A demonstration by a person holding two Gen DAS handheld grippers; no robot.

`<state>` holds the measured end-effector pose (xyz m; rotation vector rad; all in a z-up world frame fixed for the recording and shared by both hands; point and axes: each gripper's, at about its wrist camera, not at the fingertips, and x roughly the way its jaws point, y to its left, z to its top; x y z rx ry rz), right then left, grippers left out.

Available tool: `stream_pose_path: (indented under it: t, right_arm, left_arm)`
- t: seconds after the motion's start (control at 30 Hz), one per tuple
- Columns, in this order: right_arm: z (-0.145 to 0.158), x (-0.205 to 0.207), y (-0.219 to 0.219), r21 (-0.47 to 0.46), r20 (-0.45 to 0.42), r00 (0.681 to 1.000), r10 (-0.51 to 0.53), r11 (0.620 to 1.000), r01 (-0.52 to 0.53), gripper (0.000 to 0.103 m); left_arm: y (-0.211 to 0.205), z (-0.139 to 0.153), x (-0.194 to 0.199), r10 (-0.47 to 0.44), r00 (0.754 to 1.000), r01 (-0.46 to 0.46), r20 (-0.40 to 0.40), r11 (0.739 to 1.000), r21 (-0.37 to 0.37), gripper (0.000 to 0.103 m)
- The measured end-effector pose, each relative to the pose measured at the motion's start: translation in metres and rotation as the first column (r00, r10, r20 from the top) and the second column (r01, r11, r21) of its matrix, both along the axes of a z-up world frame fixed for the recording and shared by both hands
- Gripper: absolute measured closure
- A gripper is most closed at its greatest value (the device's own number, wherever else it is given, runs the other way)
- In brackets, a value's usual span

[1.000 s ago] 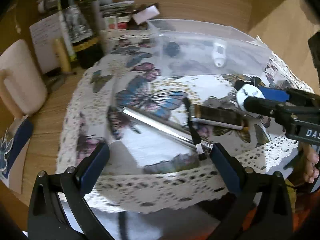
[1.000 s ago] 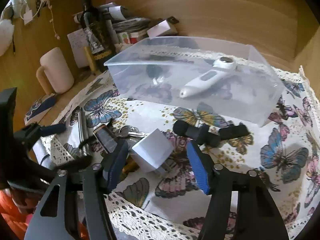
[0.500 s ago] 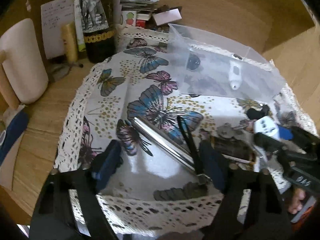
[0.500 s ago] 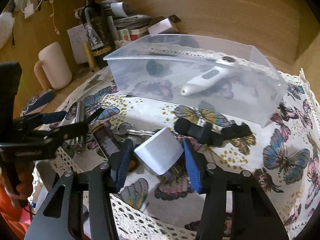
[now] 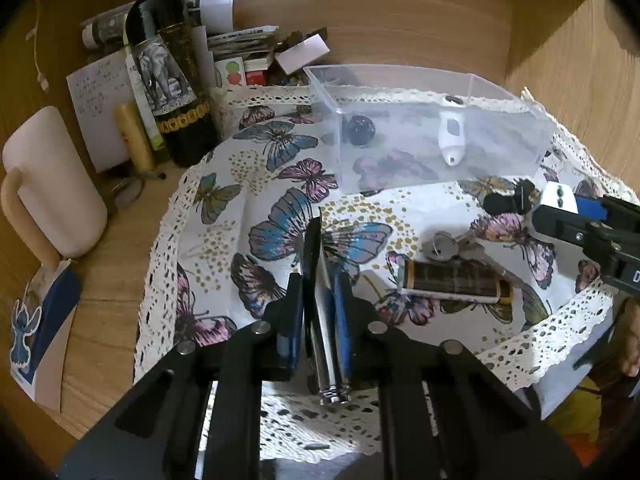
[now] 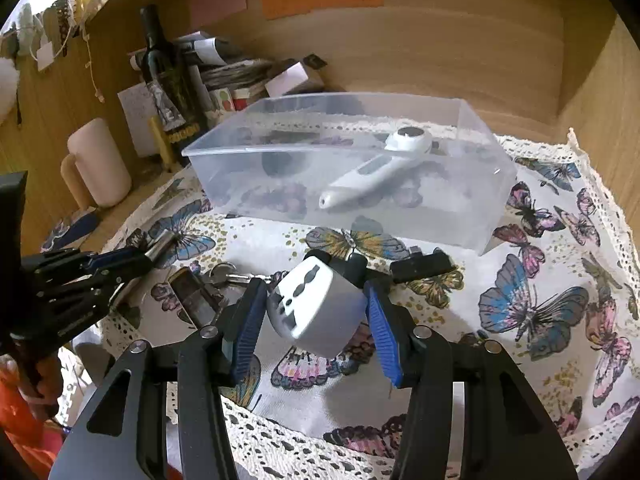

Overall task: Organize rigid objects
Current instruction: 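Grasp the silver metal tube with the left tool while the right tool grasps the white plug adapter, then lift both items into the clear box and open both tools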

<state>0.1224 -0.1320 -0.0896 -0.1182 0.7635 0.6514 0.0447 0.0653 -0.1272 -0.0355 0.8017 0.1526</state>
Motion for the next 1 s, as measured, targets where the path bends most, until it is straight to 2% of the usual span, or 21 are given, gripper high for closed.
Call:
stream_pose_path:
  t: [0.03,0.07,0.17,0.27,0.37,0.47,0.53,0.6,0.67,0.7,0.8,1.0]
  right_arm:
    - [0.002,0.0,-0.002,0.006,0.007,1.0,-0.002,1.0,0.002,0.056]
    - [0.004,0.0,-0.003,0.011,0.013,1.0,-0.003,1.0,0.003,0.056]
    - [0.014,0.0,-0.007,0.027,0.041,0.999,-0.012,1.0,0.011,0.056]
    - [0.024,0.0,-0.01,0.04,0.071,0.997,-0.024,0.999,0.021,0.056]
    - [0.03,0.002,-0.014,0.052,0.086,0.996,-0.032,0.998,0.028,0.056]
    - [0.032,0.003,-0.017,0.065,0.088,0.995,-0.042,0.997,0.036,0.056]
    - [0.032,0.003,-0.02,0.072,0.084,0.995,-0.044,0.997,0.038,0.056]
    - [0.03,0.003,-0.02,0.07,0.079,0.996,-0.044,0.997,0.039,0.056]
    - [0.028,0.004,-0.02,0.065,0.075,0.996,-0.044,0.997,0.039,0.056]
    - [0.028,0.004,-0.02,0.064,0.072,0.996,-0.044,0.997,0.04,0.056]
    - [0.026,0.005,-0.021,0.065,0.063,0.997,-0.051,0.997,0.047,0.056]
    - [0.03,0.006,-0.025,0.076,0.068,0.996,-0.064,0.995,0.059,0.056]
  left_arm:
    - [0.003,0.002,0.001,0.002,1.0,-0.002,0.003,1.0,-0.007,0.094]
    - [0.004,0.005,0.002,0.004,1.0,-0.004,0.008,1.0,-0.009,0.103]
    - [0.007,0.017,0.003,-0.009,0.999,0.009,0.037,1.0,-0.022,0.103]
    - [0.005,0.031,0.004,-0.019,0.997,0.019,0.08,1.0,-0.003,0.103]
    - [0.002,0.037,0.01,-0.045,0.996,0.045,0.075,0.999,-0.005,0.103]
    - [-0.003,0.028,0.016,-0.053,0.998,0.053,0.029,0.999,-0.005,0.098]
    - [-0.005,0.017,0.019,-0.053,0.999,0.053,-0.002,0.998,0.018,0.085]
    - [-0.005,0.003,0.024,-0.046,0.998,0.047,-0.04,0.999,0.015,0.077]
    - [-0.001,-0.008,0.029,-0.053,0.996,0.052,-0.076,0.999,-0.012,0.077]
    - [0.0,-0.012,0.031,-0.06,0.996,0.058,-0.07,0.998,-0.023,0.077]
    - [0.002,-0.011,0.031,-0.061,0.996,0.059,-0.058,0.998,-0.038,0.088]
    - [0.004,0.003,0.018,-0.038,0.999,0.037,-0.017,0.998,-0.058,0.088]
